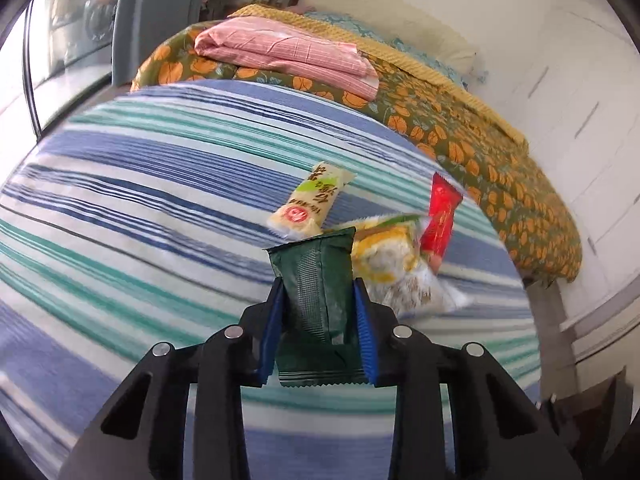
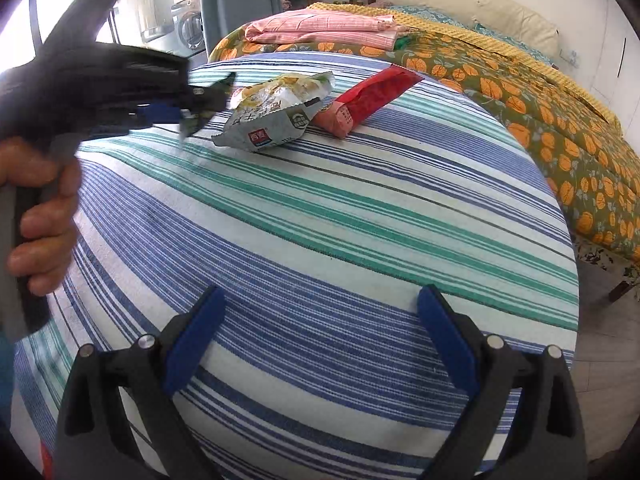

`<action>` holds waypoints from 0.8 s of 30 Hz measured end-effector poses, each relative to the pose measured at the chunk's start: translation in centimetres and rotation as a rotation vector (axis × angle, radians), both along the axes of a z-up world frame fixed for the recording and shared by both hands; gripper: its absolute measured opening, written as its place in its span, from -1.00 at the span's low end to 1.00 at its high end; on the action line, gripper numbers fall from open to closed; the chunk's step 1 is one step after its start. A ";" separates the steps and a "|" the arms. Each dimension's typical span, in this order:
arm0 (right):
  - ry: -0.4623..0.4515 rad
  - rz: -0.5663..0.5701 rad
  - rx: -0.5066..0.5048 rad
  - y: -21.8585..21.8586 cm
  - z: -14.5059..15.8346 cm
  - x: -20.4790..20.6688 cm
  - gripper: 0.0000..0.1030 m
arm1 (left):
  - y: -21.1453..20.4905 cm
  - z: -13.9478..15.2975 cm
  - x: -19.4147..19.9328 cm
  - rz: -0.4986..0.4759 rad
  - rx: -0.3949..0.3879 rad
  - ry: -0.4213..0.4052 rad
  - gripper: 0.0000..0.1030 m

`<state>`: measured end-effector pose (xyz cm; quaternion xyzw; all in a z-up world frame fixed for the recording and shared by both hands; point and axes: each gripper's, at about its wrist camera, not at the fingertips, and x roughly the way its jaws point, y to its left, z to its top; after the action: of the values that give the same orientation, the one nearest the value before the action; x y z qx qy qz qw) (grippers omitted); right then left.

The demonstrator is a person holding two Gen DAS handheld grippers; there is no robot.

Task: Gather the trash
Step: 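Grasp the dark green packet with the left tool while the right tool grasps the chip bag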

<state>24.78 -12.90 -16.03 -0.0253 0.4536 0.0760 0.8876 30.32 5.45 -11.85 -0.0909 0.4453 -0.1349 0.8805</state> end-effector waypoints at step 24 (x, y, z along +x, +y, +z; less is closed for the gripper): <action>0.000 0.000 0.000 -0.1 0.0 0.0 0.82 | 4.6 -3.2 -6.4 0.004 0.309 0.003 0.77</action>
<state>24.73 -12.96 -16.05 -0.0252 0.4535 0.0762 0.8877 23.95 10.10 -15.03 0.0446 0.4618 -0.0629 0.8836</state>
